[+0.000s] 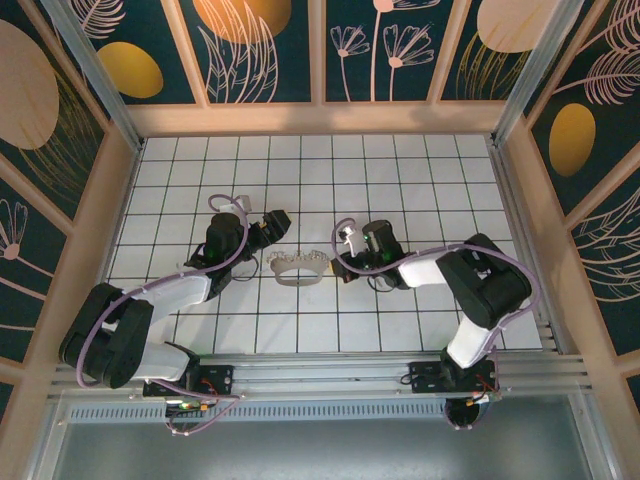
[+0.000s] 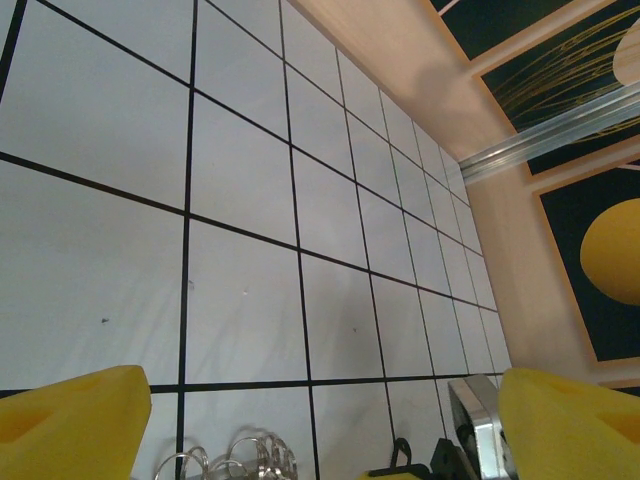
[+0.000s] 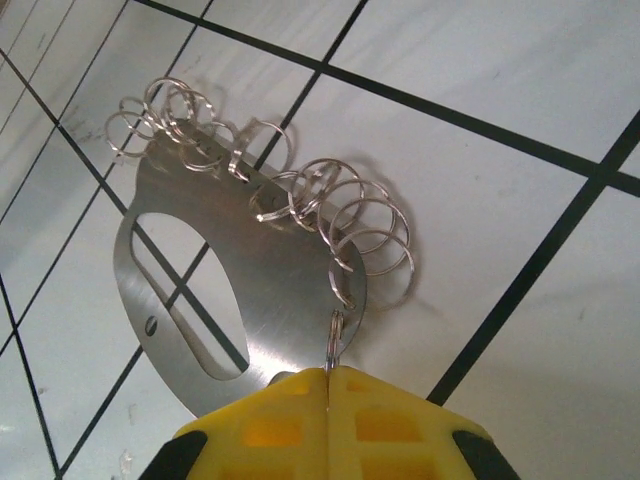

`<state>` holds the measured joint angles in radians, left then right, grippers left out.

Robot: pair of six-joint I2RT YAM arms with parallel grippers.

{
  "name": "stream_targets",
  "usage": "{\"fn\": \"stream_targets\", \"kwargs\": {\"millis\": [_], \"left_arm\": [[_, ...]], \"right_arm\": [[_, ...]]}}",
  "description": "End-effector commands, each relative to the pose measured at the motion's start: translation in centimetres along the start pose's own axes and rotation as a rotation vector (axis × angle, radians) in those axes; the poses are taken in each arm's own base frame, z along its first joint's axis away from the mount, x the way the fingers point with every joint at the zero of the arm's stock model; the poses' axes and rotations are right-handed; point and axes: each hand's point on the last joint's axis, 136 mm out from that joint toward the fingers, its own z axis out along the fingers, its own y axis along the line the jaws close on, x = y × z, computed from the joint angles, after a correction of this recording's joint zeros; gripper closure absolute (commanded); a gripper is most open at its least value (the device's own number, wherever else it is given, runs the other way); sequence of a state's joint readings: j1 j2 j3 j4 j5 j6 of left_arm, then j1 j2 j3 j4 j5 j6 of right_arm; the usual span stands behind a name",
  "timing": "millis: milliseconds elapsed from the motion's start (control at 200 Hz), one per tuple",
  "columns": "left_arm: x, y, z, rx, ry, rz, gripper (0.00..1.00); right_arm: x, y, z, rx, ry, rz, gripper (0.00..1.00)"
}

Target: Put the keys on the keyring

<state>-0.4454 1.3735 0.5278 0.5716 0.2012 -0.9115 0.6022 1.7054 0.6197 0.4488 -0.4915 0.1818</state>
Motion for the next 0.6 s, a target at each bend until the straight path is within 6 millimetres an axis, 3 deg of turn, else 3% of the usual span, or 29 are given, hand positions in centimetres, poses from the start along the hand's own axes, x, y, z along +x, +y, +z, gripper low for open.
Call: {"fn": "stream_targets", "kwargs": {"millis": [0, 255, 375, 596], "left_arm": [[-1.3, -1.6, -0.4, 0.011, -0.033, 0.002, 0.08], [-3.7, -3.5, -1.1, 0.002, -0.086, 0.026, 0.06], [-4.4, -5.8, -1.7, 0.068, -0.096, 0.098, 0.07], [-4.7, -10.4, -1.8, 0.232, -0.045, 0.232, 0.11]], "right_arm": [[-2.5, 1.6, -1.7, -0.009, -0.077, -0.044, 1.0], [-8.5, 4.3, -5.0, -0.015, -0.256, -0.104, 1.0], [-11.7, 6.1, -7.0, -0.035, -0.366, -0.145, 1.0], [-15.9, 9.0, -10.3, -0.096, -0.52, -0.219, 1.0]]}}
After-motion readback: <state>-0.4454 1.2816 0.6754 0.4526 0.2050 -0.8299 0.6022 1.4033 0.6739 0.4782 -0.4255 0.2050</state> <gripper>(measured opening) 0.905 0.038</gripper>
